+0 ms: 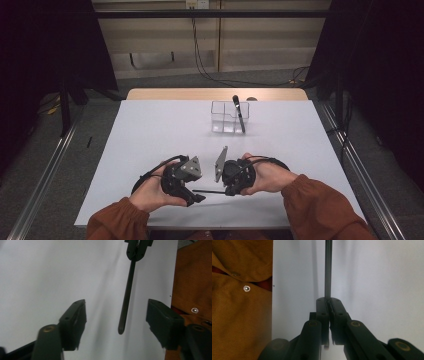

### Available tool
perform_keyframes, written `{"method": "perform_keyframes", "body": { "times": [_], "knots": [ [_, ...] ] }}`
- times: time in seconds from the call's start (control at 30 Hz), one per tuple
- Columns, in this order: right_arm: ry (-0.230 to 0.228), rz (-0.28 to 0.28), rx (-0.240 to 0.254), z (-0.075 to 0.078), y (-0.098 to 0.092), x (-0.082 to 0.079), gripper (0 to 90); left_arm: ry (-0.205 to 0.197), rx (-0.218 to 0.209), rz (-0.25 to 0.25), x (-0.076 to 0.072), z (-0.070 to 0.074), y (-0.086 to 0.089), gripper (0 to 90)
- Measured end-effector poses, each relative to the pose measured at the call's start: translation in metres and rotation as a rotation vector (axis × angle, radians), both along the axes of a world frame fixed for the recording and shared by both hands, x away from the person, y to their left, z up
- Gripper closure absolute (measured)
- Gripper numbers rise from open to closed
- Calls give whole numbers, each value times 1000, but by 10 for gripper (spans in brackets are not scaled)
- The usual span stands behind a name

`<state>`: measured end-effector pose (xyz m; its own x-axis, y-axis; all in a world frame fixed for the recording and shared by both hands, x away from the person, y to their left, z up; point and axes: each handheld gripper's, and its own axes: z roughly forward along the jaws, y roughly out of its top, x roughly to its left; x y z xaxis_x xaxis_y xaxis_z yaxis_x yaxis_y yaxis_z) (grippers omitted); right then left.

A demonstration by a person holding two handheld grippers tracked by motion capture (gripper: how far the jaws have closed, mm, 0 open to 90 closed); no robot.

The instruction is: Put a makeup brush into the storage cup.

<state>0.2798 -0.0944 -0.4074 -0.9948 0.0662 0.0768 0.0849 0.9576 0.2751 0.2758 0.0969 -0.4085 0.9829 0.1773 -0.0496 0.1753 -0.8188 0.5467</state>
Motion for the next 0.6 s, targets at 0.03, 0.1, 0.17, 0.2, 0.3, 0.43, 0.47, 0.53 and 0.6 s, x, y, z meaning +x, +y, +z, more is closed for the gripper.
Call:
{"method": "perform_keyframes", "body": {
  "times": [0.03, 0.1, 0.17, 0.2, 0.3, 0.43, 0.47, 0.53, 0.6],
  "knots": [
    [0, -3, -1, 0, 0, 0, 868, -1, 5, -2, 0, 0, -1, 378],
    [1, 2, 0, 1, 1, 0, 867, -1, 10, -6, 1, 0, -2, 449],
    [1, 6, 2, 0, 1, 1, 867, 5, 11, -14, 1, -1, -3, 509],
    [-3, 3, 5, -1, 1, 1, 867, 0, 15, -17, 1, -1, -3, 526],
    [-4, 3, 8, -1, 1, 1, 868, -9, 14, -25, 0, -2, -5, 555],
    [-7, 2, 10, 0, 1, 1, 868, 2, 3, -32, 1, -2, -5, 651],
    [-8, 1, 11, 0, 1, 1, 867, 8, 1, -37, 2, -2, -5, 675],
    [-12, 1, 16, 0, 0, 1, 868, 12, -9, -33, 2, -2, -5, 705],
    [-12, -1, 13, 1, -1, 1, 867, 21, -10, -33, 2, -3, -5, 718]
  ]
}}
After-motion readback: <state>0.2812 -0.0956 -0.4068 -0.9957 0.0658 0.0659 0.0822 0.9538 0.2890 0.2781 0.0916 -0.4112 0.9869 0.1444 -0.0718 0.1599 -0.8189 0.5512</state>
